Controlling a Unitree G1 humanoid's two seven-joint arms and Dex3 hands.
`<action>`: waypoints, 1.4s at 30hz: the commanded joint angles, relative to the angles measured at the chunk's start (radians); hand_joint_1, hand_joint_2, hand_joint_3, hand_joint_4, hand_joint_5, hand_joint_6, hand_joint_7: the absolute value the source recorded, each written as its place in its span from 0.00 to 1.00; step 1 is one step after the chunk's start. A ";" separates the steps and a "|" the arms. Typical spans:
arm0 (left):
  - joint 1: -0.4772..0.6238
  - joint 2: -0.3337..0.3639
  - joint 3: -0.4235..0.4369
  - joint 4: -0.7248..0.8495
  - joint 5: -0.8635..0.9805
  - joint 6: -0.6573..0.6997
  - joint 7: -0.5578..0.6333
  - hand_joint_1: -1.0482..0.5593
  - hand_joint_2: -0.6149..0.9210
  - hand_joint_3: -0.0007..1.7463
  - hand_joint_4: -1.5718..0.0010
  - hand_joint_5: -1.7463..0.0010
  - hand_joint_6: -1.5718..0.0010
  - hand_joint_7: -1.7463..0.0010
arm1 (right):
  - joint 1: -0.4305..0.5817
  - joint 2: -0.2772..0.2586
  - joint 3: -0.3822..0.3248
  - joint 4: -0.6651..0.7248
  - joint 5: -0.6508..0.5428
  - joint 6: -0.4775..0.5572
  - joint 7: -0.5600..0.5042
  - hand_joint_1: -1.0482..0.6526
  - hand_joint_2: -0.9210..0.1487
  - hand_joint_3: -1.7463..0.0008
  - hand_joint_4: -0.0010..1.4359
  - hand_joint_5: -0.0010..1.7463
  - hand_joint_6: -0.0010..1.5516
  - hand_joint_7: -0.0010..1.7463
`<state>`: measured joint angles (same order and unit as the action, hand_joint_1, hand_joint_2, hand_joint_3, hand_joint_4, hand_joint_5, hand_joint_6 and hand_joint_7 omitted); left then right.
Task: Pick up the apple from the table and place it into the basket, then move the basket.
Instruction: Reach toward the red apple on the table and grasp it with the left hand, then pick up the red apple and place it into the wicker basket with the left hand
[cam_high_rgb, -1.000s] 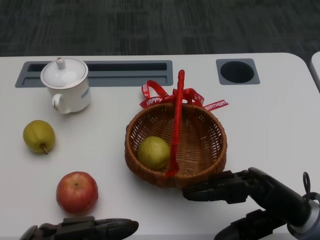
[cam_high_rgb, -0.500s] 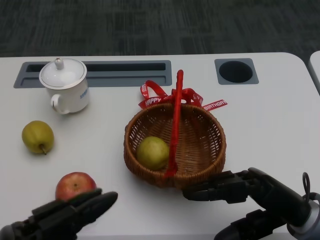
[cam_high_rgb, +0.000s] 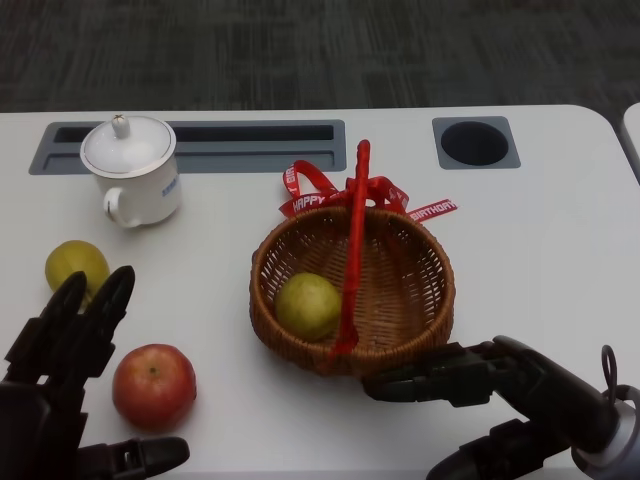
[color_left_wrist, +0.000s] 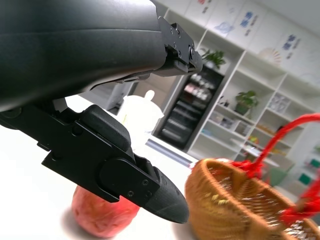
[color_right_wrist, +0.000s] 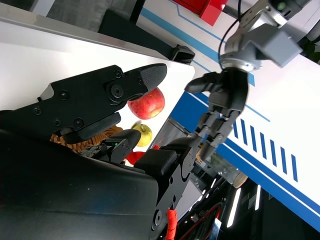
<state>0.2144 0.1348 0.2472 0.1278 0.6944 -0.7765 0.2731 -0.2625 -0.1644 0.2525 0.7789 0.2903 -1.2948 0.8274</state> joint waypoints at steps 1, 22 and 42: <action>-0.079 0.036 -0.053 0.130 -0.016 0.026 0.056 0.11 0.88 0.00 0.92 0.98 0.91 0.99 | 0.001 -0.014 0.001 -0.020 0.021 0.009 0.008 0.38 0.05 1.00 0.48 0.00 0.40 0.00; -0.420 0.125 -0.371 0.915 -0.039 0.126 0.337 0.20 0.86 0.00 0.69 0.98 0.69 0.98 | 0.016 -0.023 -0.013 -0.059 0.015 0.008 -0.002 0.38 0.05 1.00 0.48 0.00 0.40 0.00; -0.277 -0.033 -0.253 0.527 -0.465 -0.094 0.180 0.54 0.96 0.00 0.18 0.97 0.33 0.99 | 0.019 -0.006 -0.006 -0.052 0.023 0.010 0.003 0.39 0.01 0.99 0.49 0.00 0.41 0.00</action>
<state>-0.0695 0.0889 -0.0273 0.7078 0.2325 -0.8732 0.4551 -0.2443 -0.1643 0.2491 0.7273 0.3133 -1.2820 0.8346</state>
